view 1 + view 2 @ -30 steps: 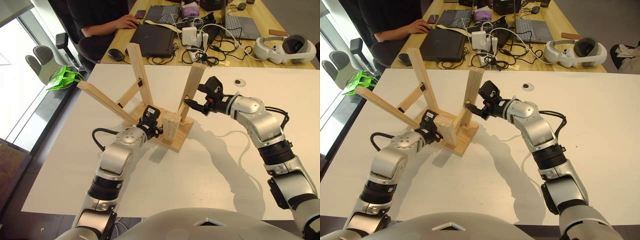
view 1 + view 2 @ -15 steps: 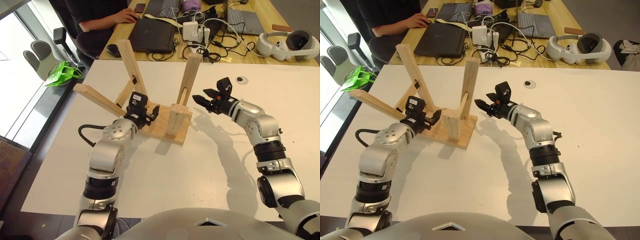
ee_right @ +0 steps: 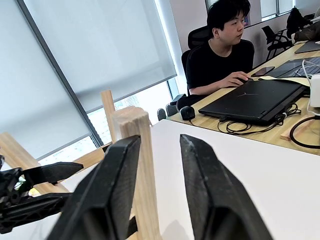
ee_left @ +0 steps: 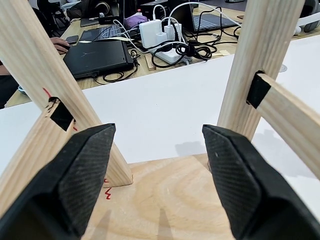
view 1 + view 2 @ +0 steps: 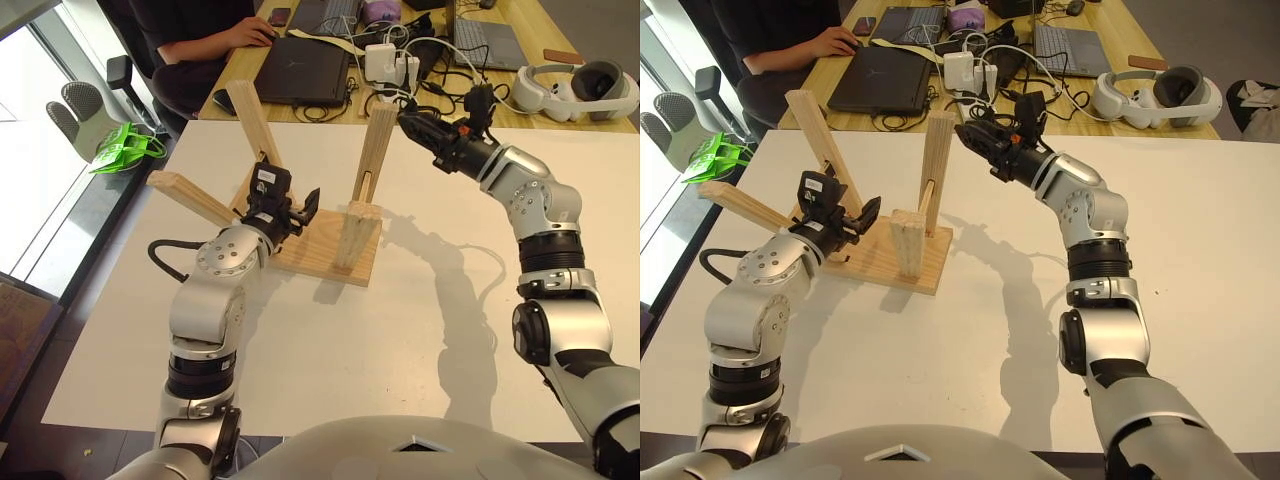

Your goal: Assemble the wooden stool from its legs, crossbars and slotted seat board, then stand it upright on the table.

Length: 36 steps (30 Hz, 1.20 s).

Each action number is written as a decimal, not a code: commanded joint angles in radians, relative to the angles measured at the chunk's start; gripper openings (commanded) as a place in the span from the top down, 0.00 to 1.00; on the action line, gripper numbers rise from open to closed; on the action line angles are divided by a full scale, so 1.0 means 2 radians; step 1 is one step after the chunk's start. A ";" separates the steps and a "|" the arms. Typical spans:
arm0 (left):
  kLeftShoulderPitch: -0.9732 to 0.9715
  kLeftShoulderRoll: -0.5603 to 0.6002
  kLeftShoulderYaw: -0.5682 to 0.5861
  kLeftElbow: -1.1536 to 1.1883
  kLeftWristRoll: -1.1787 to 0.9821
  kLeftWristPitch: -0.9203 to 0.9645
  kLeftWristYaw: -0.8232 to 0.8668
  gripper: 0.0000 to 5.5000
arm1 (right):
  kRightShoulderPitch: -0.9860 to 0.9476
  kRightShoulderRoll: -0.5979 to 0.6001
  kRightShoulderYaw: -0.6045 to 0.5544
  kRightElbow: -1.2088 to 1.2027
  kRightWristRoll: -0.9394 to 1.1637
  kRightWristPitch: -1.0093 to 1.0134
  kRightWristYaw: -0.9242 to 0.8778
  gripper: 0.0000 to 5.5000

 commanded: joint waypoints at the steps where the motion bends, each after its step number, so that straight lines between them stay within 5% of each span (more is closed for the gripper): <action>1: -0.009 0.000 0.000 0.001 0.001 0.006 0.001 0.42 | -0.033 -0.004 -0.010 0.045 0.003 -0.011 0.036 0.60; 9: -0.025 -0.005 -0.013 0.011 0.001 0.003 -0.002 0.42 | -0.067 0.008 0.006 0.141 -0.031 -0.048 0.098 0.34; 13: -0.033 -0.009 -0.020 0.014 0.000 0.003 -0.004 0.42 | -0.091 0.029 0.005 0.201 -0.052 -0.090 0.090 0.34; 18: -0.035 -0.016 -0.019 0.011 0.000 0.004 0.001 0.42 | -0.116 0.048 -0.010 0.246 -0.060 -0.123 0.080 0.51; 24: 0.003 -0.116 0.045 -0.042 -0.022 0.001 0.077 0.42 | -0.100 0.036 -0.026 0.240 -0.064 -0.131 0.065 0.71; 28: 0.016 -0.141 0.055 -0.096 -0.017 -0.008 0.111 0.42 | -0.038 0.017 -0.014 0.149 -0.083 -0.118 0.036 0.76; 36: 0.011 -0.153 0.057 -0.146 -0.006 -0.011 0.148 0.42 | 0.192 -0.007 0.007 -0.343 -0.061 0.095 -0.125 0.82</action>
